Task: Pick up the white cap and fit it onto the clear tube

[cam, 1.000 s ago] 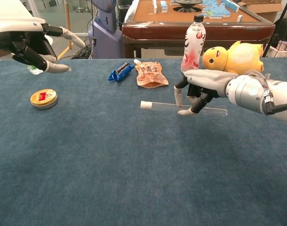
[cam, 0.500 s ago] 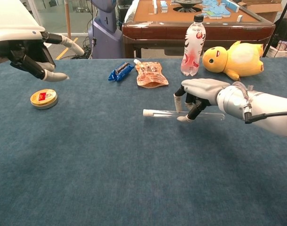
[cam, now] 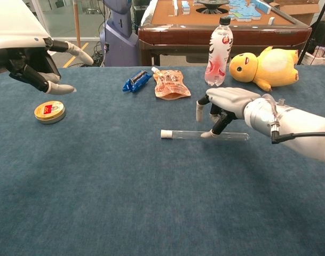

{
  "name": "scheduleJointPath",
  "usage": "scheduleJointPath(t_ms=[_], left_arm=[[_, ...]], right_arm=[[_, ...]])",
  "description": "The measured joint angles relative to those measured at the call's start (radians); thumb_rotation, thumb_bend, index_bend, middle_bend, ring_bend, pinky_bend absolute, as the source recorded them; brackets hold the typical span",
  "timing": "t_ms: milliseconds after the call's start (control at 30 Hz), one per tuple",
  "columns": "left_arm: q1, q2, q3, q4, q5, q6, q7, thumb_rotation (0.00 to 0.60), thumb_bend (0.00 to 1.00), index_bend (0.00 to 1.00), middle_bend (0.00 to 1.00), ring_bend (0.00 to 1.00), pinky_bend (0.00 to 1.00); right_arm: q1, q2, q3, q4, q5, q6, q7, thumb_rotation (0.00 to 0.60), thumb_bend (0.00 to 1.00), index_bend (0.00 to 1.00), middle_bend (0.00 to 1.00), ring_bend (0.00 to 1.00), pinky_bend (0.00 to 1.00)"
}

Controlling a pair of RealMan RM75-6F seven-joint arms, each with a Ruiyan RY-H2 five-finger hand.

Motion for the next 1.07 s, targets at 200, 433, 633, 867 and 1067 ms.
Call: scheduleJointPath(t_ms=[200, 433, 633, 867, 1067], left_arm=[[0.015, 0.014, 0.005, 0.011, -0.001, 0.019, 0.011, 0.600, 0.30, 0.19, 1.00, 1.00, 1.00], [0.068, 0.035, 0.043, 0.050, -0.004, 0.084, 0.072, 0.600, 0.30, 0.25, 0.87, 0.84, 0.95], [0.146, 0.043, 0.085, 0.069, 0.000, 0.153, 0.087, 0.600, 0.30, 0.26, 0.64, 0.63, 0.81], [0.235, 0.032, 0.125, 0.079, 0.040, 0.292, 0.132, 0.600, 0.30, 0.26, 0.51, 0.50, 0.64], [0.333, 0.010, 0.164, 0.070, 0.091, 0.435, 0.186, 0.600, 0.30, 0.26, 0.49, 0.49, 0.57]], right_arm=[[-0.029, 0.062, 0.015, -0.066, -0.014, 0.057, 0.012, 0.600, 0.20, 0.42, 0.88, 0.91, 1.00], [-0.135, 0.238, 0.019, -0.216, -0.029, 0.180, 0.035, 0.600, 0.25, 0.56, 0.81, 0.78, 0.93], [-0.269, 0.413, -0.024, -0.341, -0.063, 0.271, 0.079, 0.600, 0.25, 0.58, 0.73, 0.65, 0.79], [-0.426, 0.577, -0.101, -0.436, -0.164, 0.398, 0.169, 0.600, 0.25, 0.58, 0.69, 0.62, 0.75], [-0.509, 0.627, -0.142, -0.442, -0.275, 0.492, 0.245, 0.600, 0.25, 0.58, 0.69, 0.61, 0.75]])
